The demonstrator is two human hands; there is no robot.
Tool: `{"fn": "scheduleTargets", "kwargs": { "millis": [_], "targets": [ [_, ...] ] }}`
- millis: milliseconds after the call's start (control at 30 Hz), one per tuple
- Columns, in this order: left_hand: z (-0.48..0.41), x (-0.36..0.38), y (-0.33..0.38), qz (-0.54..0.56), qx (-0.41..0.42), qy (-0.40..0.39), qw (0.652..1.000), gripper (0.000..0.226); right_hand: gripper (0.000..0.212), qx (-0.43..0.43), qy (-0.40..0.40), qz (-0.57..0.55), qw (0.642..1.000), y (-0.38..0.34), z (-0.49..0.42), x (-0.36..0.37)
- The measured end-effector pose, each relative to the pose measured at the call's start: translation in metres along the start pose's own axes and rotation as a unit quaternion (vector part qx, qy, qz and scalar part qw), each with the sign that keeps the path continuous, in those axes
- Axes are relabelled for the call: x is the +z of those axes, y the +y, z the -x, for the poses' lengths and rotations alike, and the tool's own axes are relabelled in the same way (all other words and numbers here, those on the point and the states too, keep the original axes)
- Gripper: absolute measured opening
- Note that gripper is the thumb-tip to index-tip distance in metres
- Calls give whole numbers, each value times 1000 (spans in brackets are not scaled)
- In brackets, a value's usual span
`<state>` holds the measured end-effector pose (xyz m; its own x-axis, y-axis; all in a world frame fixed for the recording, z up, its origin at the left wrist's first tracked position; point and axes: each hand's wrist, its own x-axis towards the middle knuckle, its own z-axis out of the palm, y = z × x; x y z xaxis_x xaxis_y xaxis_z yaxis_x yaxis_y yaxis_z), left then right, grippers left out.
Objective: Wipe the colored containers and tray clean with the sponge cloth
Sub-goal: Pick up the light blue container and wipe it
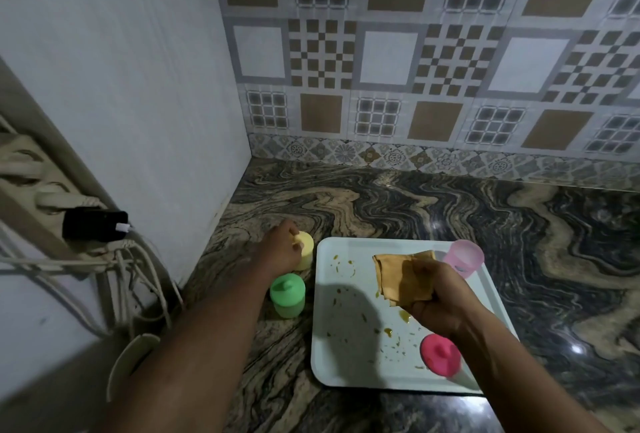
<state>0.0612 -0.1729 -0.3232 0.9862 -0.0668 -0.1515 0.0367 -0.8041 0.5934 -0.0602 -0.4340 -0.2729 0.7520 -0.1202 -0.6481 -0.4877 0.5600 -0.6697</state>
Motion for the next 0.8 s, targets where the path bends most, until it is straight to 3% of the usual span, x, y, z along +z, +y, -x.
{"fn": "scheduleTargets", "kwargs": {
  "millis": [200,367,467,600,700,800],
  "targets": [
    [7,-1,12,-35,-4,29,999,43,21,-10,1,2,1000,-26,14,-23],
    [33,8,68,-43,140,101,984,35,31,-54,3,-16,998,-52,24,-55],
    [64,39,115,-54,257,43,964,27,34,-80,16,-41,996,-62,28,-79],
    [114,104,159,-133,384,-77,910,40,30,-119,26,-61,991,-69,41,-116],
    [139,149,174,-203,461,-99,858,45,33,-136,47,-70,987,-65,56,-141],
    [142,170,178,-227,483,-85,842,42,47,-126,59,-63,988,-54,62,-151]
  ]
}}
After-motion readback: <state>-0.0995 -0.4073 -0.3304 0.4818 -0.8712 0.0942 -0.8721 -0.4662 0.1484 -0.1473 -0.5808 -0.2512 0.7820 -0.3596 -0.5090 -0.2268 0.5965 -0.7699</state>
